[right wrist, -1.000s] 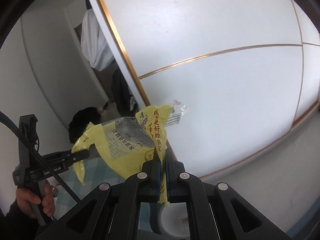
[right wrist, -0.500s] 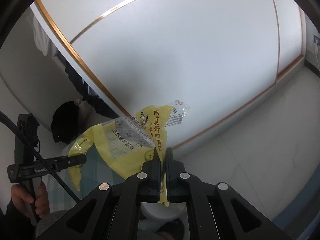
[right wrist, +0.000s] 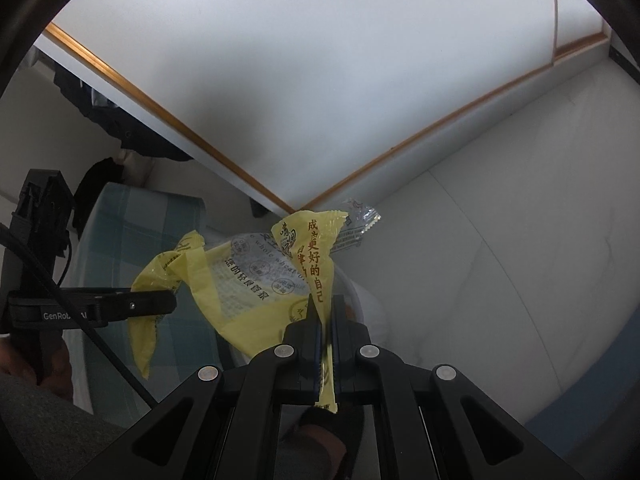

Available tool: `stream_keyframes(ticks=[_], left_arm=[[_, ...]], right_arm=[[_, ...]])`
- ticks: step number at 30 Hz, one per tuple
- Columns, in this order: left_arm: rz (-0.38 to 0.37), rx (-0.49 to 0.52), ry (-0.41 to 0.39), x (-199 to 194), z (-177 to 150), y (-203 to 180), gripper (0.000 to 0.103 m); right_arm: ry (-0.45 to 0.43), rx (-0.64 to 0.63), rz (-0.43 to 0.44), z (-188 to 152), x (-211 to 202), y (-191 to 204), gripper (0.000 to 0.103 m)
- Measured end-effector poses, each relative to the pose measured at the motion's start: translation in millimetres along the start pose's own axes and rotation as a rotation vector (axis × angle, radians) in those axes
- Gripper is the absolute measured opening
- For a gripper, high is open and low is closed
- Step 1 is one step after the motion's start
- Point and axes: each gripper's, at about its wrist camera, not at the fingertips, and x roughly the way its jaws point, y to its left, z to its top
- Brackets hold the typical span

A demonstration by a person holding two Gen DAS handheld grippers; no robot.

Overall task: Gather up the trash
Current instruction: 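Carry both yellow bags in both grippers over the white bin, then open both grippers to drop the yellow bags into the bin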

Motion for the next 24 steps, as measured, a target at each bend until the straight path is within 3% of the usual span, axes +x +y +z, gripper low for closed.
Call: stream_keyframes(ticks=[2, 5, 11, 15, 19, 24], left_arm=[[-0.038, 0.002, 0.007, 5.3, 4.6, 2.9, 0.032], [-0.017, -0.022, 0.051, 17.9, 11.4, 13.2, 0.032], [-0.056, -0.143, 0.168, 49.0, 13.6, 34.6, 0.033], [-0.049, -0.180, 0.182, 49.2, 15.0, 41.3, 0.035], [-0.055, -0.227, 0.185, 46.4, 18.6, 45.3, 0.046], [-0.073, -0.250, 0.220, 54.9, 21.5, 46.4, 0.048]], right_arm=[[0.025, 0.009, -0.002, -7.0, 12.4, 6.2, 0.003], [0.073, 0.019, -0.001, -13.7, 29.6, 4.5, 0.004], [0.136, 0.046, 0.014, -21.2, 63.5, 11.5, 0.005], [0.174, 0.019, -0.014, -24.7, 74.9, 13.2, 0.006], [0.202, -0.004, -0.033, -24.4, 92.0, 22.2, 0.007], [0.228, -0.046, -0.052, -24.4, 106.9, 35.2, 0.011]])
